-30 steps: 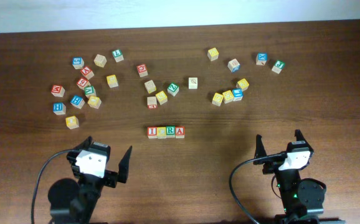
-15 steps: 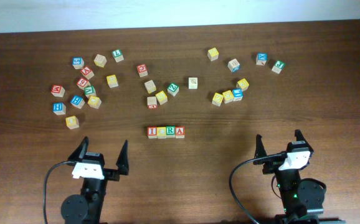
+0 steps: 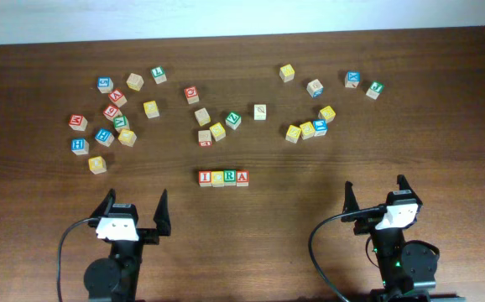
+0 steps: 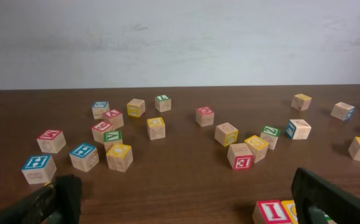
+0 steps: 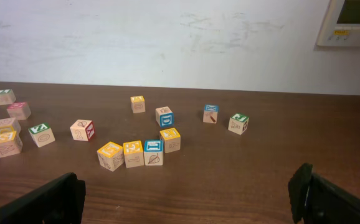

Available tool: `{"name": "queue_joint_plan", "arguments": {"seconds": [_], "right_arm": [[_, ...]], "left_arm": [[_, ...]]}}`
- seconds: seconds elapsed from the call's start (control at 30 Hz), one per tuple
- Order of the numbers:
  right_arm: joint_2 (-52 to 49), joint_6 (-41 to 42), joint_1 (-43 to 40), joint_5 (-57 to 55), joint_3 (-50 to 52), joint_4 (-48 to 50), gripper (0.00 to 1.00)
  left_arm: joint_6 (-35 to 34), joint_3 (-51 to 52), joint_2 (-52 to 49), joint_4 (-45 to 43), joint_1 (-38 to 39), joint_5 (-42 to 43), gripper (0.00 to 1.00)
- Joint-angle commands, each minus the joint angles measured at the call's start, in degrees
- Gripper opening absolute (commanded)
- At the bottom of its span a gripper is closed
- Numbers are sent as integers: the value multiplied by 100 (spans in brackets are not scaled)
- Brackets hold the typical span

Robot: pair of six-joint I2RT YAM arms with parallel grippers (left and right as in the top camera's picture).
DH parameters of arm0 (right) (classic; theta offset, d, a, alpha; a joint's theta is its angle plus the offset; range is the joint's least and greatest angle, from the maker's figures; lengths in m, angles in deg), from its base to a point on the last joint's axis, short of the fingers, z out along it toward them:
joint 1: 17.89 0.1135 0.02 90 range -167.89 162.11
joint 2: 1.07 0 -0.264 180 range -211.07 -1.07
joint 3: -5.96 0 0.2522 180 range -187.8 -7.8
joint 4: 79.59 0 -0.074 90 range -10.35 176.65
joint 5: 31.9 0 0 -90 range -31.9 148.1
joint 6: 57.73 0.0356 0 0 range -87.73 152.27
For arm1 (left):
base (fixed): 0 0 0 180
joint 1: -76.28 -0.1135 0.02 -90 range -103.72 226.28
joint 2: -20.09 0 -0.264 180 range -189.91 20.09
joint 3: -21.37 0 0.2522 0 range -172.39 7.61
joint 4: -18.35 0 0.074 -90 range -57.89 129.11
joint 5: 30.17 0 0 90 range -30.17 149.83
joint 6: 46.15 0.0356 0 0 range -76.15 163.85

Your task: Spell out ICRA

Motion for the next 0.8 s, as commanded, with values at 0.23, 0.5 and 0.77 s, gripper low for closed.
{"name": "queue_joint_plan", "arguments": {"seconds": [0.23, 0.5, 0.77], "right_arm": [[50, -13, 7, 50, 42, -9, 98], [50, -13, 7, 50, 42, -9, 98], [50, -13, 7, 50, 42, -9, 98]], "left_arm": [[133, 24, 50, 31, -39, 94, 99], [85, 24, 50, 76, -249, -428, 99], [87, 24, 50, 74, -376, -413, 99]]}}
